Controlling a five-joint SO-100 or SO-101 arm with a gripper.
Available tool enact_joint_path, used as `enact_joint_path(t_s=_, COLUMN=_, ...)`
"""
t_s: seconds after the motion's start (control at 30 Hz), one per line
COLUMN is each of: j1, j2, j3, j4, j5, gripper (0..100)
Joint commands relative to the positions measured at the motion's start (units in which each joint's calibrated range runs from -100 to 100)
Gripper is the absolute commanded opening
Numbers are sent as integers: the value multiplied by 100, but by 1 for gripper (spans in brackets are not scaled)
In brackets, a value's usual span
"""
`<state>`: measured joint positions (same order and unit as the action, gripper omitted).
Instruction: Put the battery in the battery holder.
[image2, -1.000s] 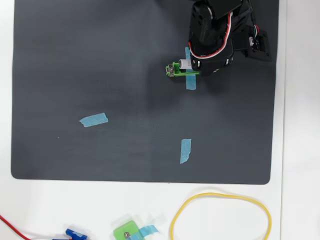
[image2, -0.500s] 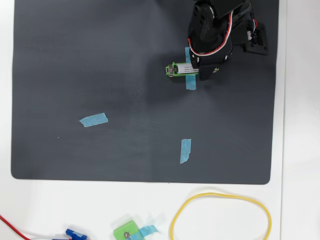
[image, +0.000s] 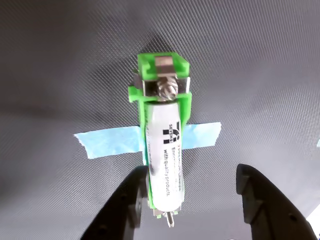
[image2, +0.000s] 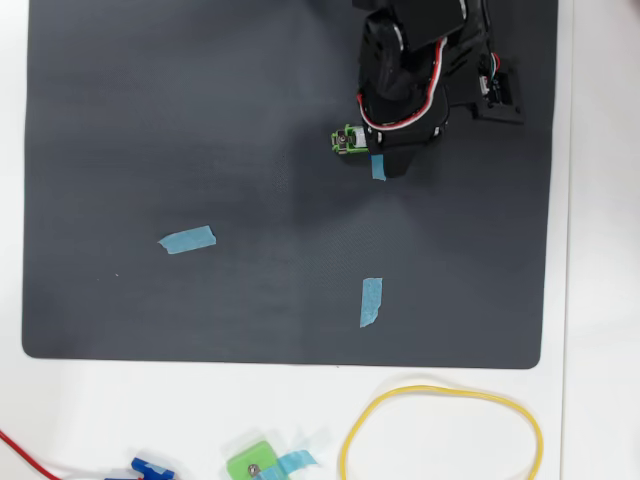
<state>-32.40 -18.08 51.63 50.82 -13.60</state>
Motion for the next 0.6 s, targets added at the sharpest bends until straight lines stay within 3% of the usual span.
enact_joint_path(t_s=0.0, j1=422, j2=-38, j3=-273, j4=23, j5=25, gripper=18)
enact_joint_path(t_s=0.27, j1=609, j2=-38, j3=-229, j4=23, j5=30, gripper=17)
enact_joint_path(t_s=0.37, j1=609, j2=-30, j3=-221, j4=23, j5=30, gripper=0)
enact_joint_path(t_s=0.57, j1=609, j2=-30, j3=-194, j4=23, j5=150, gripper=0)
